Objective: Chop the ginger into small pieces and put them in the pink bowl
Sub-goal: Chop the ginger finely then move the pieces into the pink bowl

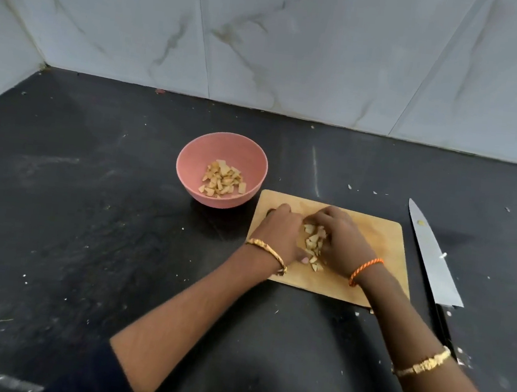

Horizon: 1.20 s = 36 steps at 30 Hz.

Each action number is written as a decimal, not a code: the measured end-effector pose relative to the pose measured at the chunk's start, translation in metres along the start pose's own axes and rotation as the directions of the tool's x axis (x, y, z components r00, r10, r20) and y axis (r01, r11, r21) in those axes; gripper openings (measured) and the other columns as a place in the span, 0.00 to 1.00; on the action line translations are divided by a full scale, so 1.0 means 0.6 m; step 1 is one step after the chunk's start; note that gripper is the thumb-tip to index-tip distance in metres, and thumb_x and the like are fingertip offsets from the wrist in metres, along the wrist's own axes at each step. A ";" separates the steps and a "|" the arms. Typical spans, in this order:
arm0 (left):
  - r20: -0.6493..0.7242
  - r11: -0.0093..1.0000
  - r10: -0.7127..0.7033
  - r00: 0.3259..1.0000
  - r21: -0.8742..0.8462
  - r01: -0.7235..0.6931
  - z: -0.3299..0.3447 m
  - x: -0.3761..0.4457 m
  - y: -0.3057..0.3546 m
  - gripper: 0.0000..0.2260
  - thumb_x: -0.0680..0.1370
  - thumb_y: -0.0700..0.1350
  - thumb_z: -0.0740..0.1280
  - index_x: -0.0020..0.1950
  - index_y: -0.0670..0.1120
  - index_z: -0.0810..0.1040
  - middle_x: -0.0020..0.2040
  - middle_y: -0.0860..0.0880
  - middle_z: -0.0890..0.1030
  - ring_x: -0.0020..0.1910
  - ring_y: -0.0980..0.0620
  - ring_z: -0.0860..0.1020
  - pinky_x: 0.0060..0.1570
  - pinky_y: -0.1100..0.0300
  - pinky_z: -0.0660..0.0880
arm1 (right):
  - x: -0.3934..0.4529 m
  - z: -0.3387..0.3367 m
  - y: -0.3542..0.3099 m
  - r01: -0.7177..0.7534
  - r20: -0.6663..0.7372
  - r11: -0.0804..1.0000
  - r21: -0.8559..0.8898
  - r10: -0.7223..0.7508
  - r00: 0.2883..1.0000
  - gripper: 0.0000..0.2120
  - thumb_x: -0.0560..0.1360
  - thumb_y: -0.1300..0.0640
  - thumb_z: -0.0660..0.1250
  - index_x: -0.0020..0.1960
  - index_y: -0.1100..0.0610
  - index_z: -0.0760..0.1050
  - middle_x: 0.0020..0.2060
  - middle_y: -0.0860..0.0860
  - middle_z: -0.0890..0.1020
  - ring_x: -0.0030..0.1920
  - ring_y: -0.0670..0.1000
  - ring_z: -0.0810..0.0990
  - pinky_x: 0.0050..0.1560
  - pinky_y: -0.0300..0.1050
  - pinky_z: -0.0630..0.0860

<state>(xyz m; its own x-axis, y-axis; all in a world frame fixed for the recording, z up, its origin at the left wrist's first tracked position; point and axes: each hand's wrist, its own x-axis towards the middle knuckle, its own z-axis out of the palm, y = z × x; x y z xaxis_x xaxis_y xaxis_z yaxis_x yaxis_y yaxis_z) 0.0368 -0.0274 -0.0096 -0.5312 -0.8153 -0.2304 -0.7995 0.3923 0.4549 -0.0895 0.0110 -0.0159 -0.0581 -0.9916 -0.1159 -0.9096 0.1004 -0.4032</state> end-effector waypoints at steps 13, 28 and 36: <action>0.052 0.989 -0.036 0.998 -0.140 0.043 0.000 -0.020 -0.014 0.29 0.64 0.43 0.78 0.63 0.41 0.75 0.57 0.44 0.74 0.54 0.48 0.76 0.59 0.57 0.73 | -0.081 -0.044 0.033 -0.272 0.271 0.962 -0.017 0.266 0.925 0.37 0.68 0.45 0.73 0.71 0.57 0.64 0.65 0.55 0.67 0.65 0.55 0.68 0.68 0.48 0.67; -0.024 0.957 -0.044 0.999 -0.289 0.035 0.006 0.010 0.020 0.10 0.69 0.36 0.73 0.50 0.40 0.82 0.46 0.44 0.83 0.46 0.49 0.80 0.50 0.59 0.76 | -0.033 -0.015 -0.008 -0.155 0.117 0.988 0.002 0.154 0.981 0.25 0.69 0.53 0.74 0.63 0.55 0.72 0.58 0.56 0.74 0.57 0.55 0.73 0.54 0.44 0.71; -0.026 0.966 -0.068 0.997 -0.251 0.059 -0.008 0.019 0.000 0.12 0.71 0.36 0.71 0.54 0.41 0.80 0.50 0.43 0.82 0.49 0.48 0.79 0.51 0.59 0.76 | -0.017 -0.018 -0.016 -0.148 0.064 0.987 0.063 0.144 0.988 0.17 0.69 0.56 0.75 0.56 0.55 0.79 0.53 0.54 0.80 0.48 0.50 0.73 0.48 0.42 0.71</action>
<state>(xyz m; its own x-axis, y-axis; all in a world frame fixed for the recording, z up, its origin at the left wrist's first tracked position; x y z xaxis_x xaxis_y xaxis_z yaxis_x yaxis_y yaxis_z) 0.0319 -0.0391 -0.0080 -0.4681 -0.8509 -0.2383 -0.7336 0.2238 0.6417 -0.0846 0.0193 -0.0011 -0.1621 -0.9595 -0.2302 -0.8632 0.2509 -0.4381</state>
